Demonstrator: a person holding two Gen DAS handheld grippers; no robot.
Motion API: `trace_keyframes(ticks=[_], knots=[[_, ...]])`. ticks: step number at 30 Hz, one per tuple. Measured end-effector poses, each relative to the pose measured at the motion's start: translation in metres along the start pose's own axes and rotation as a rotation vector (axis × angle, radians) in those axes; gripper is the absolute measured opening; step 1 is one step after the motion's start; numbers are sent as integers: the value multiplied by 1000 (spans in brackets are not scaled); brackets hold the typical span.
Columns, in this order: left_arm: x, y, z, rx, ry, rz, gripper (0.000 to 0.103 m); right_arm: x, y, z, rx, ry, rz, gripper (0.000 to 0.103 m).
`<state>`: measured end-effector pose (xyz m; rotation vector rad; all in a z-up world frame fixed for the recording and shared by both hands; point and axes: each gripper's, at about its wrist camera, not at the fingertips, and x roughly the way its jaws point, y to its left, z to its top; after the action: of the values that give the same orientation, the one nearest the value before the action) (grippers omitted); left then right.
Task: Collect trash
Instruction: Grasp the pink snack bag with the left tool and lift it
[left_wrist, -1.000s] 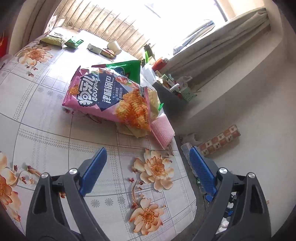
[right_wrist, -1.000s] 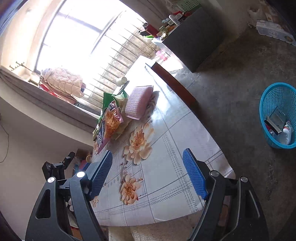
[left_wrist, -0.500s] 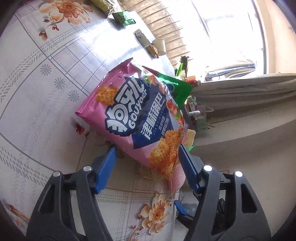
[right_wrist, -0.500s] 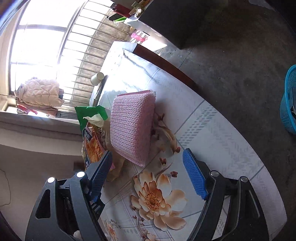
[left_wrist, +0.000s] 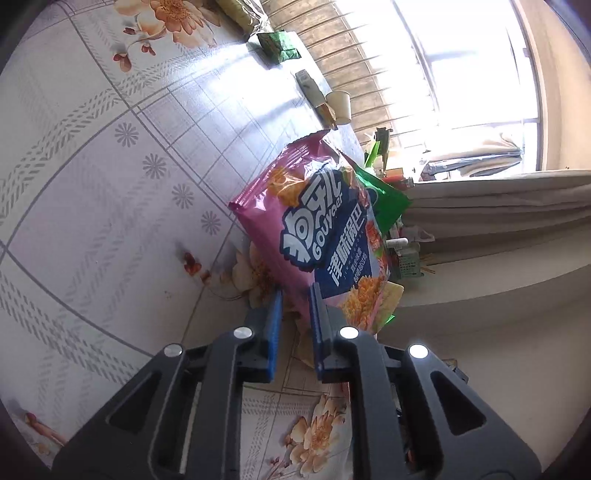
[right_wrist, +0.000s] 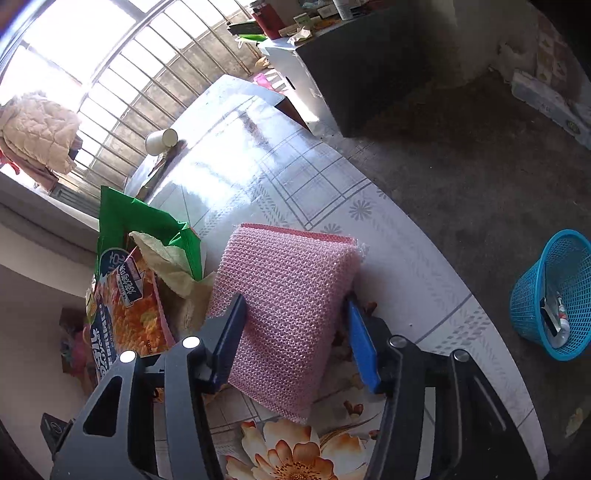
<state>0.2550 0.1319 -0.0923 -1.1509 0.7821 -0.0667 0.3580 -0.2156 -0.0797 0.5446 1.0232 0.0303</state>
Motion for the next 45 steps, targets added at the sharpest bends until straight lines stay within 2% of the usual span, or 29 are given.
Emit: trace_keyframes(ticks=[2, 5, 11, 17, 21, 23, 24, 26, 27, 30, 34, 40, 43, 45], knots=[[-4, -3, 0, 20, -13, 4, 1, -6, -3, -4, -22, -2, -8, 50], [-14, -8, -3, 50, -25, 4, 0, -19, -14, -15, -41, 3, -8, 49], [-45, -13, -20, 131, -17, 4, 0, -50, -39, -57, -101, 41, 17, 49], [-77, -3, -45, 258, 57, 64, 0, -76, -55, -105, -157, 96, 69, 49], [-86, 8, -58, 296, 129, 76, 0, -90, -62, -136, -169, 114, 102, 49], [-84, 12, -62, 279, 168, 51, 2, -94, -63, -144, -170, 113, 109, 50], [-80, 13, -64, 268, 193, 39, 7, -96, -64, -147, -167, 107, 109, 51], [-68, 12, -67, 244, 261, 9, 44, -100, -69, -151, -154, 99, 122, 51], [-62, 12, -68, 227, 289, -9, 47, -100, -72, -150, -139, 100, 135, 54], [-43, 10, -73, 186, 339, -33, 51, -101, -82, -149, -100, 105, 178, 55], [-22, 14, -71, 82, 360, -47, 53, -100, -87, -148, -70, 107, 214, 57], [-4, 20, -65, -43, 322, -103, 54, -95, -83, -148, -61, 104, 243, 59], [-3, 19, -65, -70, 288, -105, 49, -96, -85, -152, -46, 99, 261, 59], [-2, 22, -65, -80, 278, -90, 42, -96, -85, -153, -34, 96, 271, 58]])
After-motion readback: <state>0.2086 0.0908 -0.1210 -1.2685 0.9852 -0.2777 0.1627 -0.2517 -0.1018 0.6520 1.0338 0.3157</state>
